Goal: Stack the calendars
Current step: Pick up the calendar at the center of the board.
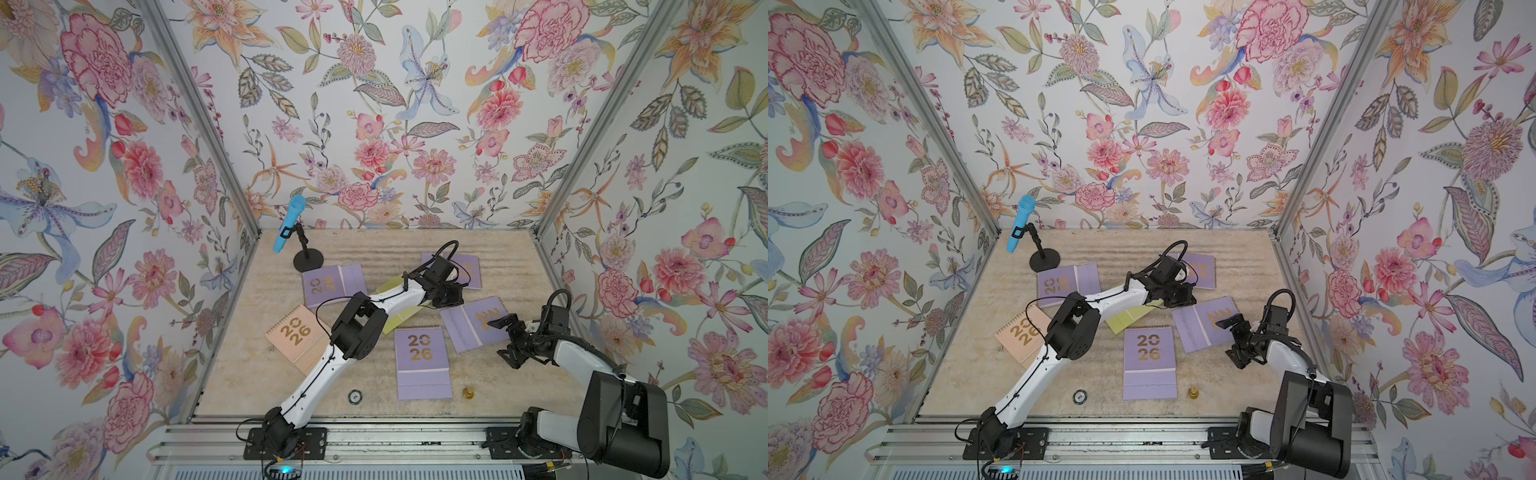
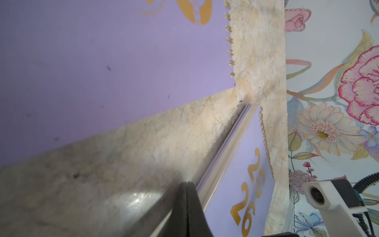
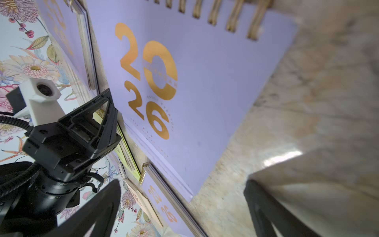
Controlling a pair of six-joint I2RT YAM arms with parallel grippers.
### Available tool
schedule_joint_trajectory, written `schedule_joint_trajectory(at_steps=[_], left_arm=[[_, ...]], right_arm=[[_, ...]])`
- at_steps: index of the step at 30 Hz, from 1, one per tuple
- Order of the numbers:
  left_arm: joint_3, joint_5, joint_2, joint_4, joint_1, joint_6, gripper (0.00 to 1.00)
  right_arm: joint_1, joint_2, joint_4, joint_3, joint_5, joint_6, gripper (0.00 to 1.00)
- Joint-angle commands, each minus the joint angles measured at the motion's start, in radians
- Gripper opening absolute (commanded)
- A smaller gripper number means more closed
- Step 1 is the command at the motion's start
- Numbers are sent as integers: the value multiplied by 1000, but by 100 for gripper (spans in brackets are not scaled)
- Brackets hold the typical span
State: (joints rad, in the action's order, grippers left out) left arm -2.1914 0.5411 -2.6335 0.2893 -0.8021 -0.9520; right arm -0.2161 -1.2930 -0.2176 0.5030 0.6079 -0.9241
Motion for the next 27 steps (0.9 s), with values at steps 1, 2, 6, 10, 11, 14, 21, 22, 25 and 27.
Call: schedule_joint_trajectory(at_steps=[1,2,6,10,11,14,21,22,25,27], left_arm=[[11,17,-41,16,-19,-13,0],[24,21,-40,12,-19,-13,0],[54,42,-41,-6,-29,-20,0],[63,62,-50,-9,-40,-24,0],[72,59,-47,-11,-41,-24,0],[90,54,-32,-15,-36,-25,0],[90,49,-8,-21,-17,-30,0],[90,51,-5,-20,-17,-30,0],[90,56,1,-19,-16,-30,0],[90,57,5,-19,-16,-30,0]], right_arm=[[24,-75,102,-44,-13,-71,99],[29,-90,150,-50,6,-82,99],[60,-95,297,-44,46,-76,99],[87,-47,403,-40,46,-96,99],[90,-29,409,-36,37,-99,99],[87,28,374,-29,-13,-91,98],[39,89,366,-82,-79,-111,72],[36,88,366,-83,-78,-110,68],[31,95,363,-86,-96,-110,55],[30,104,362,-87,-107,-109,47]])
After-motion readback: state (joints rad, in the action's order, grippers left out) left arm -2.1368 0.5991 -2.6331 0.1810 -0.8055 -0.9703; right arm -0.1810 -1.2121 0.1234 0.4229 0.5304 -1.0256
